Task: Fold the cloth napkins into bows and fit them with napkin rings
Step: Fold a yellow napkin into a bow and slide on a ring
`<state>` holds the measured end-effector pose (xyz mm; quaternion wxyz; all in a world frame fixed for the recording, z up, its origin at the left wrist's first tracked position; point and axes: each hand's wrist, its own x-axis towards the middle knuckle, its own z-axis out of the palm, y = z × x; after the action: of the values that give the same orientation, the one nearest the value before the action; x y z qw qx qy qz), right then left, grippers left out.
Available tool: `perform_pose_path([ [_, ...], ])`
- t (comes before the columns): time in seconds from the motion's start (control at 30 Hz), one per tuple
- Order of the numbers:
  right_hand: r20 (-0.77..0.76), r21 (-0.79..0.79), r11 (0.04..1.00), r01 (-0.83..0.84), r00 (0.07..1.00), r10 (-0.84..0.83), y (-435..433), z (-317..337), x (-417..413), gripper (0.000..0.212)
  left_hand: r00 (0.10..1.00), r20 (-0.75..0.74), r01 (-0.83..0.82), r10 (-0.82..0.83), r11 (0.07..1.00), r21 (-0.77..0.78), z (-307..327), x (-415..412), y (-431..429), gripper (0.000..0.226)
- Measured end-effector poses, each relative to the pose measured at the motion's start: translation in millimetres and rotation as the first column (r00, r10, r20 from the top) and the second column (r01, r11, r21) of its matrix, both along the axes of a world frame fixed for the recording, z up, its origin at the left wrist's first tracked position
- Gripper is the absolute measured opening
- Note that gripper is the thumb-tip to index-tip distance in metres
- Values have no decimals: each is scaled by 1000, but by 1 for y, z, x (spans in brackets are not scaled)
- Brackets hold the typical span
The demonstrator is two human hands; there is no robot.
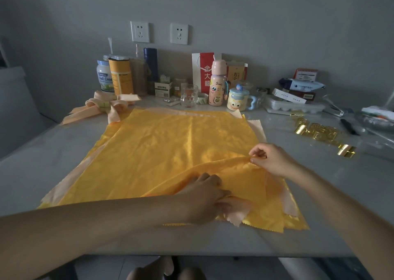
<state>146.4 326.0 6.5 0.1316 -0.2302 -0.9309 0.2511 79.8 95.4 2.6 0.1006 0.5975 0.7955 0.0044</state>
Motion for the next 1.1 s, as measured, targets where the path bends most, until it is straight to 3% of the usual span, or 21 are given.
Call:
perform_pose_path([
  [0.1,-6,-17,1000,3,1000,-3,0,1,3,9,943,310,-173,119,973,153,-2,3,3,31],
  [0.23,-27,-80,997,19,999,-21,2,9,7,6,741,642,-435,199,870,232,4,10,5,25],
  [0.33,-29,-92,995,23,999,-26,5,16,11,8,593,777,-521,212,837,170,11,23,9,41],
  [0.5,-58,-131,991,38,997,-46,10,25,18,15,278,936,-598,217,802,-8,23,44,22,25],
  [0.63,2,-209,975,80,997,-81,11,30,20,33,327,926,-627,189,776,63,28,44,23,28],
  [0.77,34,-302,953,20,999,-10,9,31,26,36,401,900,-754,174,620,216,37,29,16,27],
  [0.83,25,-344,939,0,1000,9,5,28,25,35,393,900,-805,188,543,238,43,18,9,24],
  [0.9,5,-347,937,-28,999,31,2,22,19,37,329,917,-858,224,477,192,48,8,0,27],
  [0.97,18,-235,970,-67,997,73,-2,18,12,37,229,947,-892,226,437,112,52,0,-9,31],
  [1.03,38,-41,991,-131,991,132,-7,18,4,21,194,958,-885,210,459,78,54,-6,-20,23],
  [1.1,3,10,983,-182,983,182,-13,26,-2,24,172,965,-878,198,476,59,60,-8,-32,24],
])
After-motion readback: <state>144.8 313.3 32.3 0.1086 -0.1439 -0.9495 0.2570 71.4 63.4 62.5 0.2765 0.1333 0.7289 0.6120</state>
